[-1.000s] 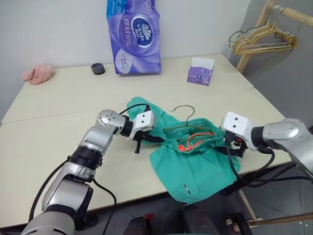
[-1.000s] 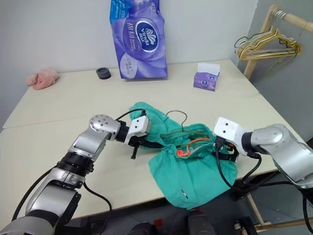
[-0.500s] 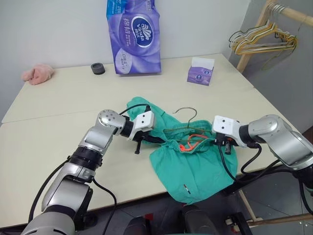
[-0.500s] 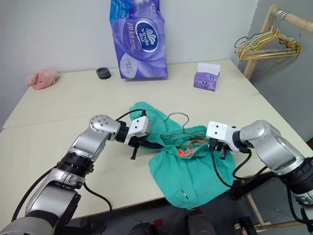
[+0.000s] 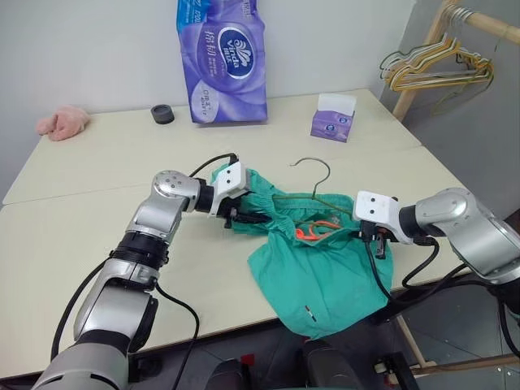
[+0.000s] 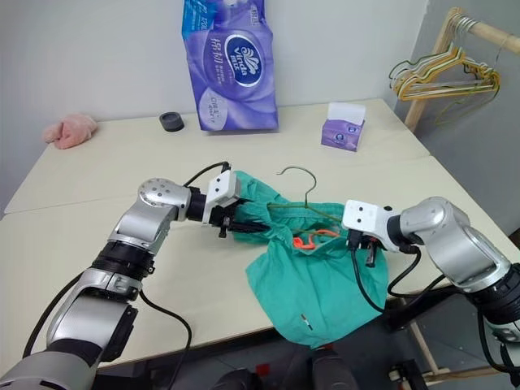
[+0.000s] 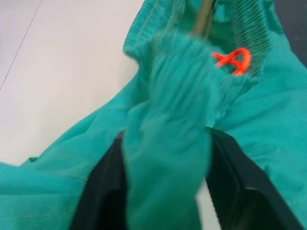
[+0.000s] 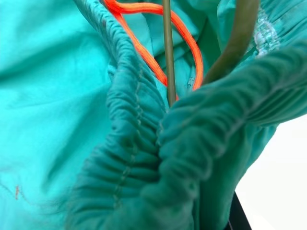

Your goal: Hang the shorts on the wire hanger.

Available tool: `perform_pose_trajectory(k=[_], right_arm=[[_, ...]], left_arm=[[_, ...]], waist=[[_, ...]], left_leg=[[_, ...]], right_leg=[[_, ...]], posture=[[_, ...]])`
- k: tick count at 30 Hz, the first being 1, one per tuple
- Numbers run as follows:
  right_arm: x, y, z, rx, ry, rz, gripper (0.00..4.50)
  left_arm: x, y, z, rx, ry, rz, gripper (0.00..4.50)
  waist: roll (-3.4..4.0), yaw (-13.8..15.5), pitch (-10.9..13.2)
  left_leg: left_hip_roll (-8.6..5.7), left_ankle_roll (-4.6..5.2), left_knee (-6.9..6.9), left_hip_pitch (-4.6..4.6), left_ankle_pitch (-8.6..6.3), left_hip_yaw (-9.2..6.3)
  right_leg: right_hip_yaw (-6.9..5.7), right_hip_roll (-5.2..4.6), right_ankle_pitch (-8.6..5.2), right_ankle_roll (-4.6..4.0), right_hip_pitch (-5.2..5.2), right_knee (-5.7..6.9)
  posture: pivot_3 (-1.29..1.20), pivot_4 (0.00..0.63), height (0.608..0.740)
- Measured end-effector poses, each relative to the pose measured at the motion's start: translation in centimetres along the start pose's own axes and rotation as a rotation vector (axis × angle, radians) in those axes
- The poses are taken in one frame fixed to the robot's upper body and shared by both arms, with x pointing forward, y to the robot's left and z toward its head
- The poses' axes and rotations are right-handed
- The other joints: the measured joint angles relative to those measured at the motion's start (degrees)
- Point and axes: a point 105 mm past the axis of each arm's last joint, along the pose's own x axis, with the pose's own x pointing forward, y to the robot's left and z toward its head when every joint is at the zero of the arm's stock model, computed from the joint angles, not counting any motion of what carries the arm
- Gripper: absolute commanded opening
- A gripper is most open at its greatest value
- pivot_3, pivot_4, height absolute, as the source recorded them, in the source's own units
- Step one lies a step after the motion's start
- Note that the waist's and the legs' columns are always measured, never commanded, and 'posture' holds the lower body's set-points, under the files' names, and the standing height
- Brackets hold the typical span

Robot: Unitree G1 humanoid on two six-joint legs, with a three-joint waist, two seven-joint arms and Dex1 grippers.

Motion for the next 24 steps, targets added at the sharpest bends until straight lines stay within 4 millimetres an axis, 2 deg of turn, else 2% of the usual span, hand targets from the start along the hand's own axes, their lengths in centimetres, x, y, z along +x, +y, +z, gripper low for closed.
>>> perform_pose_trajectory(k=[1, 6, 11, 16, 21, 24], right_arm=[[-0.1, 0.0, -0.1, 0.007, 0.002, -0.001, 0.0], [-0.7, 0.1, -0.6, 0.021, 0.014, 0.0, 0.0], [-2.0, 0.0, -1.2, 0.06, 0.017, -0.002, 0.0], [-3.3, 0.2, -1.3, 0.081, 0.009, -0.007, 0.0], [-4.0, 0.8, -1.7, 0.182, -0.015, 0.011, 0.0], [-4.5, 1.1, -1.8, 0.286, -0.047, 0.02, 0.0]], left_arm=[[-0.3, 0.2, -0.3, 0.003, 0.014, 0.008, 3.34], [-1.2, 1.4, -0.4, 0.011, 0.022, 0.057, 3.34], [-2.2, 4.1, -0.3, 0.021, 0.012, 0.218, 3.34], [-1.4, 4.4, -0.5, 0.028, -0.008, 0.246, 3.34], [-0.8, 4.6, 0.2, 0.029, -0.044, 0.245, 3.34], [-1.2, 4.8, 1.2, -0.072, -0.113, 0.229, 3.34]], waist=[[0.0, 0.0, 0.0], [0.0, 0.19, 0.0], [0.0, 0.19, 0.0], [-0.01, 0.15, 0.0], [-0.01, 0.12, 0.0], [-0.01, -0.05, 0.0]], left_leg=[[0.0, 0.0, 0.0, 0.0, 0.0, 0.0], [-0.03, 0.0, 0.01, -0.01, 0.0, 0.01], [-0.03, 0.0, 0.0, -0.01, 0.0, 0.01], [-0.03, 0.0, 0.0, -0.02, 0.0, 0.01], [-0.03, 0.0, 0.01, -0.03, 0.0, 0.01], [-0.02, 0.0, 0.01, -0.05, 0.0, 0.01]], right_leg=[[0.0, 0.0, 0.0, 0.0, 0.0, 0.0], [-0.02, -0.02, 0.0, 0.0, 0.0, 0.0], [-0.04, -0.03, 0.0, 0.0, 0.0, 0.0], [-0.03, -0.03, 0.0, 0.0, -0.01, 0.0], [-0.02, -0.03, 0.0, 0.0, 0.0, 0.0], [-0.03, -0.02, 0.0, 0.01, -0.01, 0.01]], posture=[[-0.24, 0.07, 0.74], [-0.24, 0.069, 0.74], [-0.23, 0.068, 0.74], [-0.24, 0.067, 0.74], [-0.26, 0.07, 0.74], [-0.27, 0.077, 0.74]])
